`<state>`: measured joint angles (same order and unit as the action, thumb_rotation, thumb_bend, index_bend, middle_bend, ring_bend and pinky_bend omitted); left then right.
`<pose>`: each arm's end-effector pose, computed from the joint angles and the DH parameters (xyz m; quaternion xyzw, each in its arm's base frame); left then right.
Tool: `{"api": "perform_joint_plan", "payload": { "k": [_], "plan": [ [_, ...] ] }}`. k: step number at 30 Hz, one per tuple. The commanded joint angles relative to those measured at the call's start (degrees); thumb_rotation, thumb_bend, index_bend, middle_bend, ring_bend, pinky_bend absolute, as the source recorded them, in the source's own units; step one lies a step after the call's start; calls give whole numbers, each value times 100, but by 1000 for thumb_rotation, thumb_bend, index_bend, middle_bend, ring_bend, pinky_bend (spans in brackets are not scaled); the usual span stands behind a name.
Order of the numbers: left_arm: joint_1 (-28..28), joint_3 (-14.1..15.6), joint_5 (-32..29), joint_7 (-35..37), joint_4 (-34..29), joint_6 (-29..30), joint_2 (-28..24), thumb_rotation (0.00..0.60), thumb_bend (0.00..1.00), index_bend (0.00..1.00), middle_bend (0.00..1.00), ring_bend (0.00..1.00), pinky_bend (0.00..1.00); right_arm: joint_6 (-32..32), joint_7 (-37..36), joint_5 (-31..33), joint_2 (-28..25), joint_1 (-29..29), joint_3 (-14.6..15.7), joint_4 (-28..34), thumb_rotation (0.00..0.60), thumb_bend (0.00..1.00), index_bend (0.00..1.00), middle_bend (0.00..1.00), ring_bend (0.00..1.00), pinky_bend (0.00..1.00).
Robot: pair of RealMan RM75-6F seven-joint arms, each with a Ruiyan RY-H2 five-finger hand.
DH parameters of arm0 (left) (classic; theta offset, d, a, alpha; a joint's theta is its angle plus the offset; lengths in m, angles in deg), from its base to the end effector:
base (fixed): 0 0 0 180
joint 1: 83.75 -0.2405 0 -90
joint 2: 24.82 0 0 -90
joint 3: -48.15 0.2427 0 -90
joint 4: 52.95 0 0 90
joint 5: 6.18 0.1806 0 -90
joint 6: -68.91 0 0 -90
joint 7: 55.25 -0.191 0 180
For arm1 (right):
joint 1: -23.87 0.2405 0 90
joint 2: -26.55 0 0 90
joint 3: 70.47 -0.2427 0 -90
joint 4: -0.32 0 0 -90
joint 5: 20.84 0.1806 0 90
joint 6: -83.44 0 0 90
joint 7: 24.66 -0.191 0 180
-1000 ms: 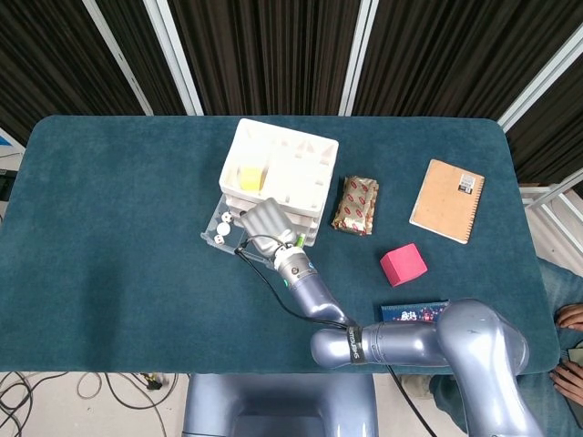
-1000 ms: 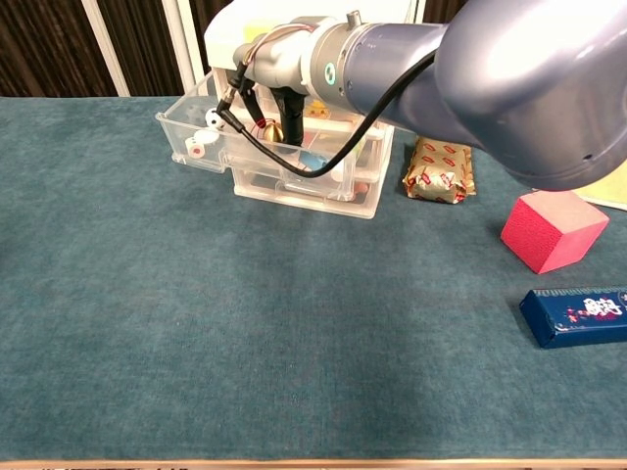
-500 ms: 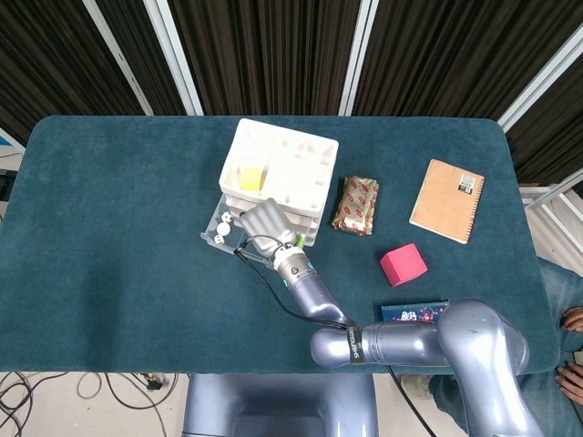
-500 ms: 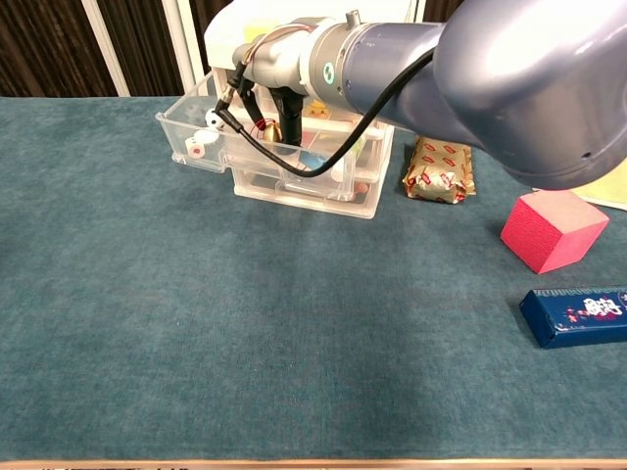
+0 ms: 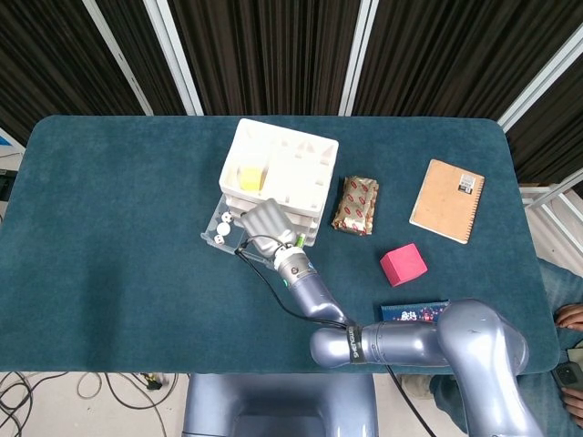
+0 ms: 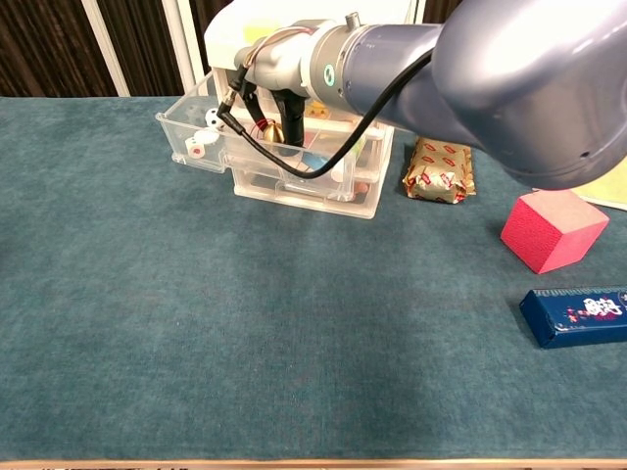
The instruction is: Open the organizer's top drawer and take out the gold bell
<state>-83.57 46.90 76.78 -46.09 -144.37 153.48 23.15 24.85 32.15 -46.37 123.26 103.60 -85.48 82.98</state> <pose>-0.3239 0.1940 0.2704 -0.5829 -0.3852 -0.3091 0.6452 0.0625 -0.4121 -0.0395 0.8138 -0.1993 0.3048 0.4529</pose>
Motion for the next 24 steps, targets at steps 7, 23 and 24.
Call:
{"api": "perform_joint_plan", "payload": {
  "k": [7, 23, 24],
  "plan": [
    [2, -1, -6, 9, 0, -6, -6, 600, 239, 125, 0, 0, 0, -20, 17, -20, 11, 3, -10, -17, 600, 329, 485, 1000, 1000, 1000],
    [9, 22, 18, 21, -24, -39, -37, 600, 239, 125, 0, 0, 0, -36, 132, -73, 38, 8, 49, -83, 600, 335, 502, 1000, 1000, 1000],
    [9, 22, 19, 23, -24, -38, -38, 600, 239, 125, 0, 0, 0, -32, 136, -70, 41, 9, 47, -83, 600, 337, 503, 1000, 1000, 1000]
  ]
}}
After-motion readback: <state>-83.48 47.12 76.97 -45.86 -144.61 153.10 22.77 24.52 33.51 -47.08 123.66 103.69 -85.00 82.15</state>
